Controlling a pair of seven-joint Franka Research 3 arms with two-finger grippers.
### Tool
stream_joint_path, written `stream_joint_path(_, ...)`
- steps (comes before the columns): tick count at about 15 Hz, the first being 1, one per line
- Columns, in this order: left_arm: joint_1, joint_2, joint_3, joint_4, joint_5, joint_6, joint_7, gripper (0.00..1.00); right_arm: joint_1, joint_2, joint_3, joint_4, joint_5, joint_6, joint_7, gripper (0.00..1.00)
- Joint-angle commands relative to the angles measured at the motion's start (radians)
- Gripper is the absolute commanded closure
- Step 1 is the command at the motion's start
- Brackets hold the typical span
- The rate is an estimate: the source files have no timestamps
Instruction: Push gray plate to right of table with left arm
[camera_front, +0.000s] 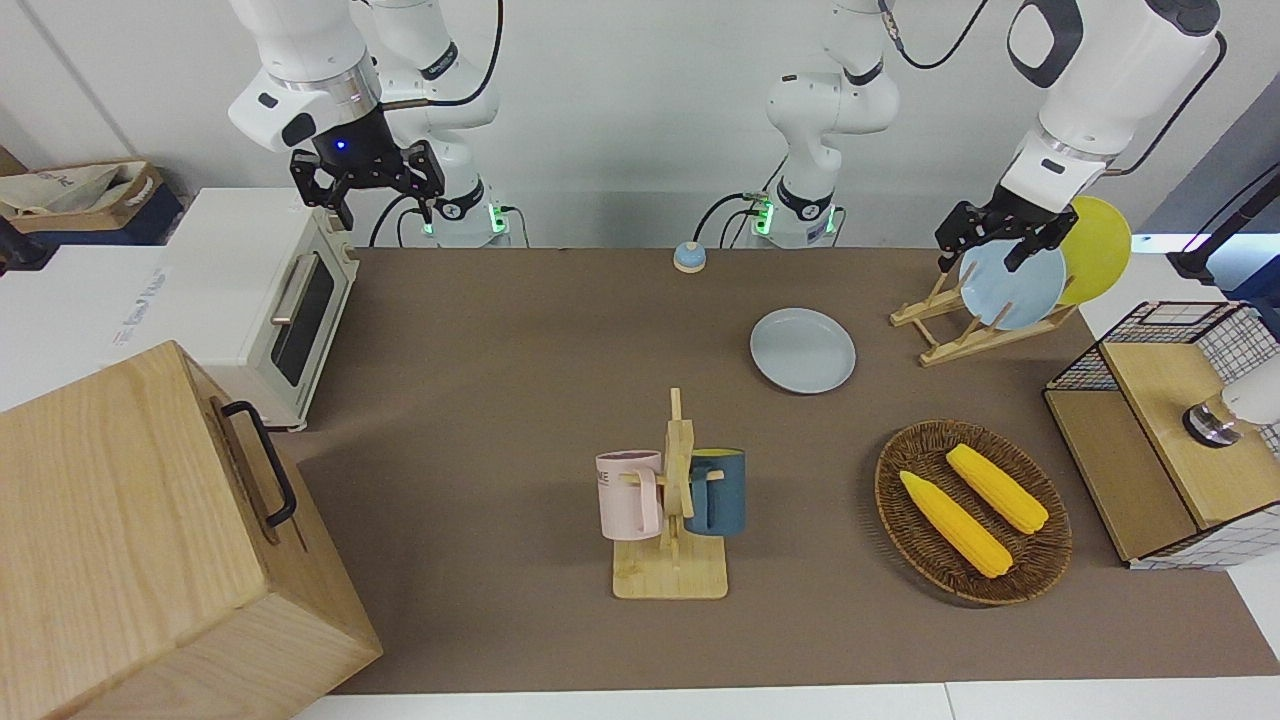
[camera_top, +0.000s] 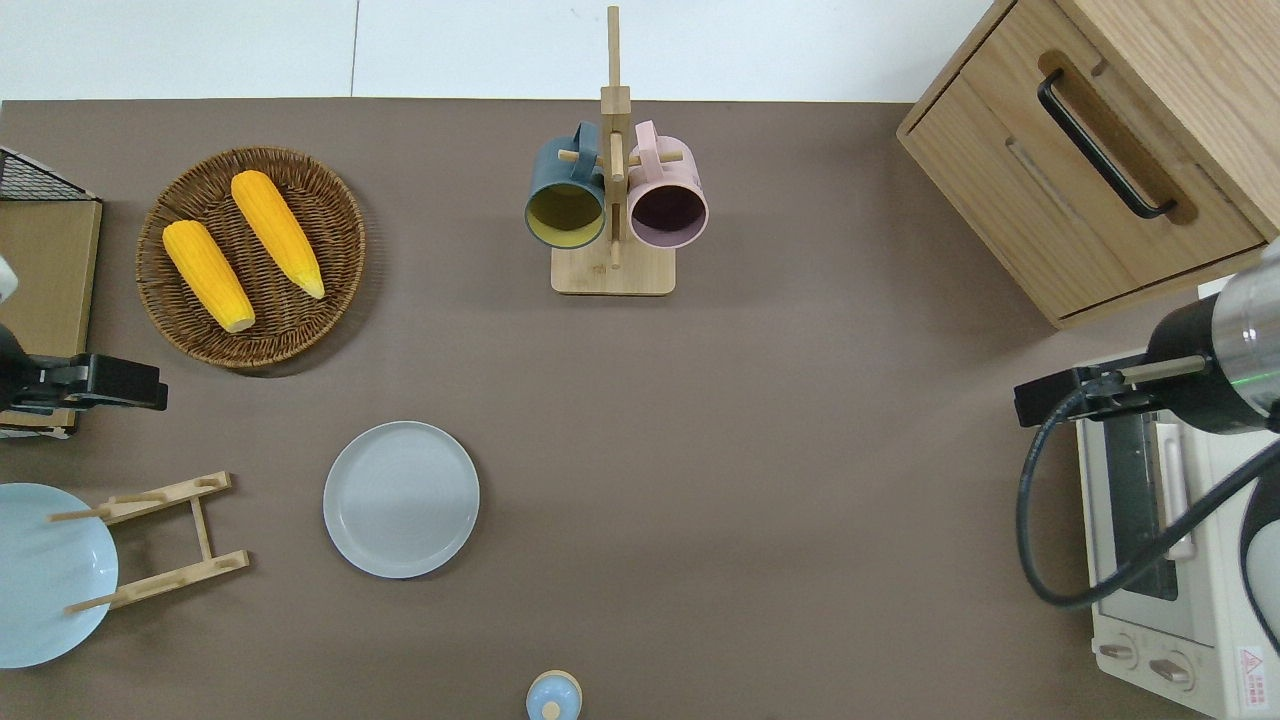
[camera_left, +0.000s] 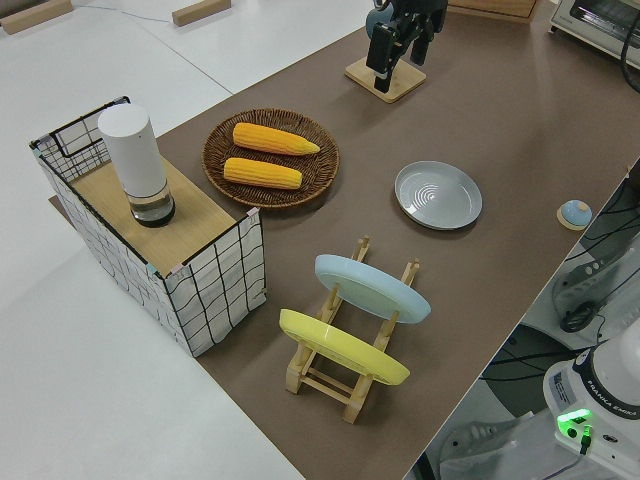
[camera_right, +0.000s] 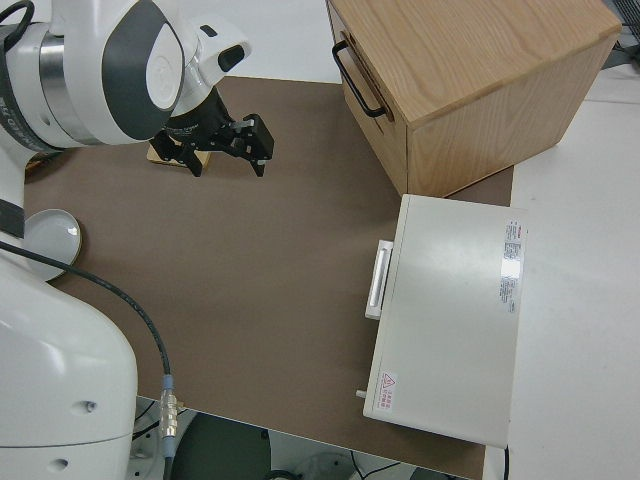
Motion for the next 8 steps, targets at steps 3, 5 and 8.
stream_joint_path(3, -0.01, 0.0, -0.008, 0.005, 0.01, -0.017, -0.019, 0.01, -0.011, -0.008, 0.006, -0.001, 0.008, -0.012, -0.003, 0.017)
stream_joint_path(5, -0.01, 0.0, -0.008, 0.004, 0.006, -0.032, -0.019, 0.01, -0.011, -0.008, 0.006, 0.001, 0.008, -0.012, -0.001, 0.017)
stream_joint_path(8, -0.01, 0.0, -0.008, 0.001, 0.006, -0.042, -0.017, 0.01, -0.011, -0.008, 0.006, -0.001, 0.008, -0.012, -0.001, 0.017)
